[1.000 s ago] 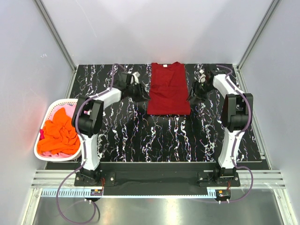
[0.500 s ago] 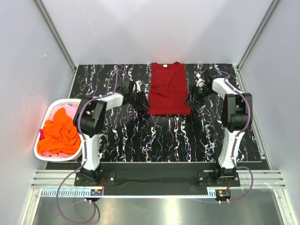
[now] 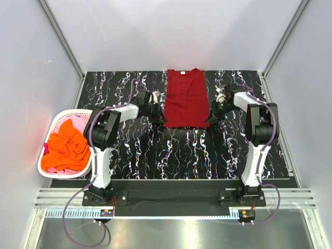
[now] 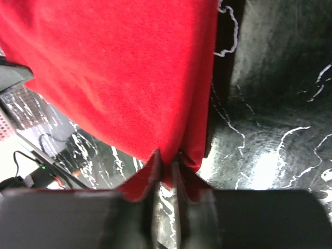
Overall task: Fold and stack the t-shirts
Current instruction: Fold the tshirt
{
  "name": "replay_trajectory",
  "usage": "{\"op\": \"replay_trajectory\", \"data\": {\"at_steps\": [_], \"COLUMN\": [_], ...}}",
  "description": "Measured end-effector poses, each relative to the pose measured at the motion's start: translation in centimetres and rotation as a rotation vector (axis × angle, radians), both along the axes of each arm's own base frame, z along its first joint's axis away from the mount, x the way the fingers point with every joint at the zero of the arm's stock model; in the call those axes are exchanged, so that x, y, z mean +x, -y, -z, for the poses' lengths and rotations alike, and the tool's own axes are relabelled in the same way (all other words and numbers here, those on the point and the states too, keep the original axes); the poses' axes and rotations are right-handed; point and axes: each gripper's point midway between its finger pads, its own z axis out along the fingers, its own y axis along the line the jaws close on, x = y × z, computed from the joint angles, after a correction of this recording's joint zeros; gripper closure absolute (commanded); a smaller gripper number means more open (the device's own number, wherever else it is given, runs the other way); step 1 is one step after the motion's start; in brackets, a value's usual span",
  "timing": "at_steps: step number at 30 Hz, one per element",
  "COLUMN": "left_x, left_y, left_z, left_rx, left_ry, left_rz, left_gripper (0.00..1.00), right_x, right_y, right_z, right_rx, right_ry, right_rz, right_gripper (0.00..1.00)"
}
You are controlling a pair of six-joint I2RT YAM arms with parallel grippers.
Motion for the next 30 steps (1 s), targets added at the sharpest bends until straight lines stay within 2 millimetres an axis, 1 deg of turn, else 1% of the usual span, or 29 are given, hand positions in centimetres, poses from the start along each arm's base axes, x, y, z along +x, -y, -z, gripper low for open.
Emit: {"op": "replay_trajectory", "data": {"at_steps": [1,3,6,10,12,13,14,15,18,20,21,22,23,24,25,28,30], "left_x": [-0.1,-0.4,-2.3,-7.0,-9.3,-10.2,-11.1,-12.0,-14.3,-15.7,-16.0,-16.2,-16.2,-16.0,-15.7,-13.1,-10.3], "left_y": [0.0,-0.1,-0.5,-0.8,-0.8,-0.8,-1.0,-1.3,-2.2,-2.6,-2.7,-2.7,-2.8,-2.9,-3.0,-2.9,-2.4], "left_z": [0.1,0.1,0.2,0.3,0.4,0.4,0.4,0.4,0.4,0.1,-0.1,-0.4,-0.8,-1.3,-1.7,-3.9,-5.9], "left_rx": [-0.001,-0.007,-0.014,-0.006,-0.003,-0.007,-0.007,-0.005,0.007,0.01,0.009,0.009,0.008,0.014,0.018,0.039,0.044], "left_ry": [-0.004,-0.014,-0.053,-0.122,-0.161,-0.175,-0.191,-0.204,-0.233,-0.247,-0.248,-0.248,-0.235,-0.222,-0.21,-0.122,-0.023], "left_rz": [-0.003,-0.012,-0.03,-0.027,-0.026,-0.028,-0.033,-0.039,-0.06,-0.062,-0.062,-0.06,-0.056,-0.054,-0.054,-0.034,-0.014], "left_gripper": [1.0,1.0,1.0,1.0,1.0,1.0,0.98,0.9,0.74,0.71,0.69,0.67,0.67,0.66,0.67,0.67,0.67], "right_x": [-0.1,-0.5,-3.0,-7.4,-9.3,-10.1,-11.0,-11.7,-13.9,-14.7,-14.8,-14.9,-14.8,-14.6,-14.5,-14.1,-13.9], "right_y": [0.0,-0.1,0.1,0.5,0.8,0.8,0.9,0.9,0.8,0.9,0.9,0.9,0.9,1.0,1.0,1.1,1.2], "right_z": [0.1,0.3,0.3,0.1,0.3,0.4,0.6,0.7,1.0,0.8,0.7,0.4,0.1,-0.2,-0.7,-1.6,-2.0], "right_rx": [0.0,0.005,-0.002,-0.031,-0.048,-0.052,-0.055,-0.054,-0.054,-0.06,-0.063,-0.064,-0.062,-0.062,-0.059,-0.062,-0.065], "right_ry": [-0.005,-0.017,-0.067,-0.118,-0.143,-0.153,-0.165,-0.174,-0.2,-0.204,-0.199,-0.193,-0.185,-0.173,-0.159,-0.124,-0.109], "right_rz": [0.009,0.035,0.087,0.138,0.157,0.162,0.169,0.174,0.186,0.2,0.206,0.217,0.229,0.238,0.25,0.263,0.267], "right_gripper": [1.0,1.0,1.0,1.0,1.0,1.0,1.0,0.96,0.85,0.8,0.76,0.7,0.67,0.61,0.59,0.56,0.55]}}
